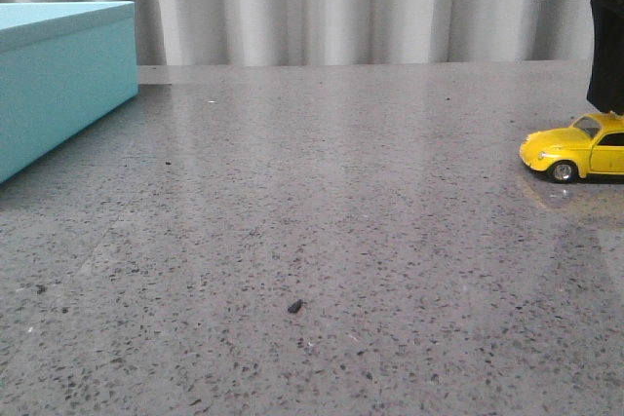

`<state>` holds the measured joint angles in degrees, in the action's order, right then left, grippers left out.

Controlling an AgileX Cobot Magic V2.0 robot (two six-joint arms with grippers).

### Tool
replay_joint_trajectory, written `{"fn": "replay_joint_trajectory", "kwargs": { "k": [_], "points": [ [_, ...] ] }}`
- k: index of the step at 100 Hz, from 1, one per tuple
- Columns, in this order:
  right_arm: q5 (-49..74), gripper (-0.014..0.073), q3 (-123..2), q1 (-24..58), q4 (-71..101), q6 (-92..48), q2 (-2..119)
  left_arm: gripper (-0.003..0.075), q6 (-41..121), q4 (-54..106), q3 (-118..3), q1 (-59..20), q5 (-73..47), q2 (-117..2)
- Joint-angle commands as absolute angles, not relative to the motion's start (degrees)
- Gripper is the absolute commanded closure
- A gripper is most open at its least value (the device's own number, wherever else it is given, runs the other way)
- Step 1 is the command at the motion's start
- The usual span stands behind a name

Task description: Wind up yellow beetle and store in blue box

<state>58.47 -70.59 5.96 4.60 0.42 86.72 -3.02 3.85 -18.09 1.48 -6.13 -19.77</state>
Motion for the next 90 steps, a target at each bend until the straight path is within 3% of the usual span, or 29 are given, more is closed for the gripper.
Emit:
{"fn": "replay_joint_trajectory", "kwargs": {
  "k": [1,90],
  "points": [
    [56.9,0.0655,-72.4,6.1,4.8,0.5,85.1,0.0741,-3.5,3.8,-20.3,1.4,-1.8,-20.6],
    [58.6,0.0655,-72.4,6.0,4.2,0.5,86.0,0.0741,-3.5,3.8,-20.3,1.4,-1.8,-20.6]
  ]
}}
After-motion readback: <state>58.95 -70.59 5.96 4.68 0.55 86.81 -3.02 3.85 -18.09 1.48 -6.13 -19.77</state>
